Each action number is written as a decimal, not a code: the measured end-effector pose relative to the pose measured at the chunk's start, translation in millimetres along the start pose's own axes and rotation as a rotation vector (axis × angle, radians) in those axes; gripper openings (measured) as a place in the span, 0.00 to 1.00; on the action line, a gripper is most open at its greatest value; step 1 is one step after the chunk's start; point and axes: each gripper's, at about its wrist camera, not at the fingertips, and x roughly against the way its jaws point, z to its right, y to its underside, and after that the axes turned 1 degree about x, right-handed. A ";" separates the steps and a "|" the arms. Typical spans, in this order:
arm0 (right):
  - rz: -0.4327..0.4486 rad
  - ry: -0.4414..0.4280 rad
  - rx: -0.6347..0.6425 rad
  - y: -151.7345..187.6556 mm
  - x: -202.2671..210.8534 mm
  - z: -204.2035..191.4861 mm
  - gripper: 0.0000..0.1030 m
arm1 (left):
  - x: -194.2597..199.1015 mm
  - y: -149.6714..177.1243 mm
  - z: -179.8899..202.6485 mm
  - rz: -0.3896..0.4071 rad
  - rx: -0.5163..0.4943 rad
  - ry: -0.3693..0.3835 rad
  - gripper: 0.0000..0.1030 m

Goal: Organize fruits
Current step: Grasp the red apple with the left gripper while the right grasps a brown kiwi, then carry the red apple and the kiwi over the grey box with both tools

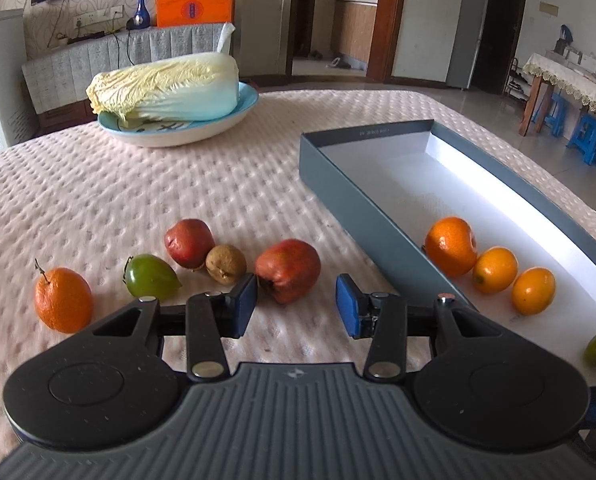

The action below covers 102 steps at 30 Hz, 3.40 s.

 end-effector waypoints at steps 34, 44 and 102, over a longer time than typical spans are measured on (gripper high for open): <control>-0.025 0.256 0.269 -1.7 -55.1 -48.5 0.27 | 27.2 18.3 -30.3 -0.015 -0.034 0.030 0.40; -0.021 0.214 0.213 -7.0 -53.9 -40.8 0.25 | 24.3 15.7 -29.4 -0.015 -0.022 0.022 0.39; 0.129 -0.005 -0.124 7.7 42.1 -0.8 0.25 | 105.4 22.3 25.0 0.034 0.115 -0.177 0.39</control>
